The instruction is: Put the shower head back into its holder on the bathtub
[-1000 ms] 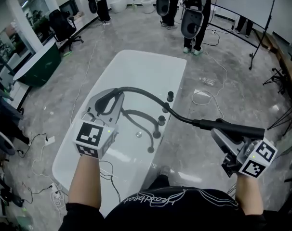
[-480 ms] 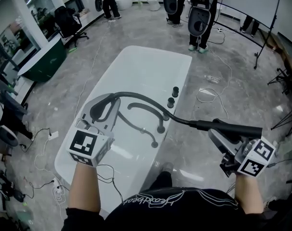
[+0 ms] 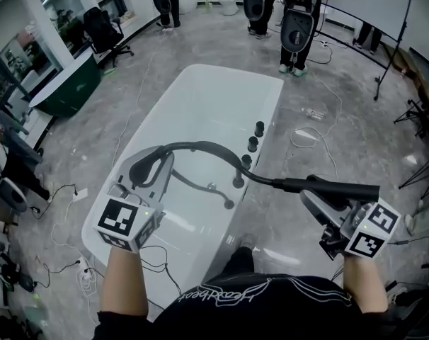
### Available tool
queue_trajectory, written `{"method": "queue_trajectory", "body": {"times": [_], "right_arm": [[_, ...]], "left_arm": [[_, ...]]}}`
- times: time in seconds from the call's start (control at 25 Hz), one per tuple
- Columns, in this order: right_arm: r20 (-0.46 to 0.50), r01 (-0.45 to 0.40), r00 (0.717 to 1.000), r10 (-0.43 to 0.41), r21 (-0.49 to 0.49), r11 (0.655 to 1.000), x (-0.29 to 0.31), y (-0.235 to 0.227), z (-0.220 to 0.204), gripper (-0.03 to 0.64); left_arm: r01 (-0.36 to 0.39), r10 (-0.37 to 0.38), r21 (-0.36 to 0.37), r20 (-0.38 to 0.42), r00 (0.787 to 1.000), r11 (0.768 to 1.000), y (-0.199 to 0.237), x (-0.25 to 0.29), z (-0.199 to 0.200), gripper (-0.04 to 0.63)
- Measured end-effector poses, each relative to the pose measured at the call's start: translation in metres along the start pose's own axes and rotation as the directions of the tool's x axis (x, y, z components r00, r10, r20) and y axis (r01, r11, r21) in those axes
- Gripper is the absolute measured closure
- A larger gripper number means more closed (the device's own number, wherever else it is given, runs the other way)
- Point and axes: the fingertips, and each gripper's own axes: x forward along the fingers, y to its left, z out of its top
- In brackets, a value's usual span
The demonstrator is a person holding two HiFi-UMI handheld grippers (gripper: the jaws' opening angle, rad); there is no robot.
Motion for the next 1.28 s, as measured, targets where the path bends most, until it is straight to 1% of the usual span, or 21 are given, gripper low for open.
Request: {"method": "queue_trajectory", "body": {"times": [0.2,0.4,0.48,0.68,0.96,1.04,1.2,1.28], "right_arm": [[-0.007,-0.016,1.000,0.016,-0.006,1.000,-0.006,0.014,-0.002,0.482],[-0.018,0.003,1.000,-0.003,-0.006,1.000,-0.013,0.018,-0.015,0.482],[-0.027,0.021,0.999,-0.021,0.004,1.000,-0.019,0.014,-0.021,0.482],[-0.050,0.090,0.995,-0.089,0.024,0.996,-0.032,-0.001,-0.034,0.482],[-0.069,0.153,0.986,-0.149,0.045,0.987,-0.040,-0.022,-0.048,0.482],[-0.064,0.163,0.985,-0.160,0.049,0.985,-0.042,-0.028,-0.050,0.482],[-0.036,0.163,0.986,-0.161,0.053,0.985,-0.044,-0.035,-0.047,0.482],[-0.022,0.162,0.987,-0.161,0.052,0.985,-0.044,-0.038,-0.044,0.482]], "left_arm": [[-0.011,0.011,-0.017,0.006,1.000,1.000,-0.005,-0.017,0.000,0.532],[0.013,-0.014,-0.055,-0.002,1.000,0.998,-0.024,-0.016,-0.016,0.532],[0.032,-0.033,-0.083,-0.011,0.999,0.996,-0.033,-0.011,-0.025,0.532],[0.084,-0.090,-0.124,-0.047,0.995,0.989,-0.054,0.014,-0.052,0.532],[0.122,-0.141,-0.181,-0.093,0.986,0.976,-0.075,0.044,-0.093,0.532],[0.128,-0.148,-0.194,-0.094,0.984,0.973,-0.081,0.051,-0.104,0.532],[0.132,-0.159,-0.242,-0.097,0.982,0.961,-0.089,0.064,-0.127,0.532],[0.130,-0.161,-0.252,-0.104,0.982,0.959,-0.092,0.072,-0.139,0.532]]}}
